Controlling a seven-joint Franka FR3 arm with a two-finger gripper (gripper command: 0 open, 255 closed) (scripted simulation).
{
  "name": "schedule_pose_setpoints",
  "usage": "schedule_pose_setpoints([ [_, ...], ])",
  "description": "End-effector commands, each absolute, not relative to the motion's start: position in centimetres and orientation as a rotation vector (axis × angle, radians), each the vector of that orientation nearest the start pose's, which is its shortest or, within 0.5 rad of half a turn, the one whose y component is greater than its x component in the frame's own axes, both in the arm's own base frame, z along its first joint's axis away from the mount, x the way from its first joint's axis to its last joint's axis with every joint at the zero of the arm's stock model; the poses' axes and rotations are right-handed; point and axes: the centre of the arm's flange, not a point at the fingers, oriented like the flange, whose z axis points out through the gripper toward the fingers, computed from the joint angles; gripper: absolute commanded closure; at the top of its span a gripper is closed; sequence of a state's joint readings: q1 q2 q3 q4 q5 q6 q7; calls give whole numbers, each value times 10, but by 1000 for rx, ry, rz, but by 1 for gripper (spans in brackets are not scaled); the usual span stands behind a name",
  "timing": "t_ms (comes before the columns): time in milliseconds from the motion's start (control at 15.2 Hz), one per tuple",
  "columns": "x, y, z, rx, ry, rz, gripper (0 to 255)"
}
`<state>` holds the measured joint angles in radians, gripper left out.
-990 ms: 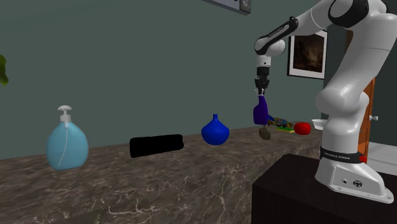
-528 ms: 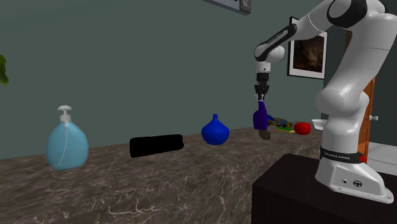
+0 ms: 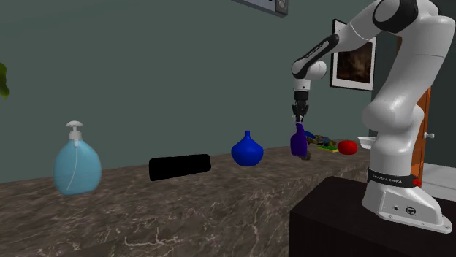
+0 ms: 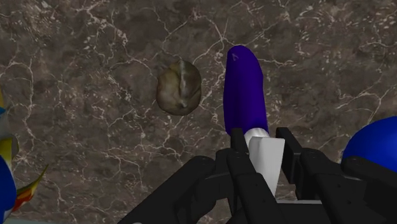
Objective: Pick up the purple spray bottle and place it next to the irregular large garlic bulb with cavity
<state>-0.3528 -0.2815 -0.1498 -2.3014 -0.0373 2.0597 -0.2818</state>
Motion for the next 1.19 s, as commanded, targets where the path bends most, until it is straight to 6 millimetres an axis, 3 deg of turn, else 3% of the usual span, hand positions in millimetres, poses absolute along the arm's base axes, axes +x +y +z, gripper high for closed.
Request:
schedule_pose_setpoints([
  [0, 405, -228, 451, -3132, 313, -60, 255],
  [264, 405, -228, 431, -3132, 313, -60, 255],
  [726, 405, -228, 431, -3132, 313, -60, 255],
  [792, 405, -228, 431, -3132, 313, -60, 0],
  [1122, 405, -228, 431, -3132, 313, -60, 0],
])
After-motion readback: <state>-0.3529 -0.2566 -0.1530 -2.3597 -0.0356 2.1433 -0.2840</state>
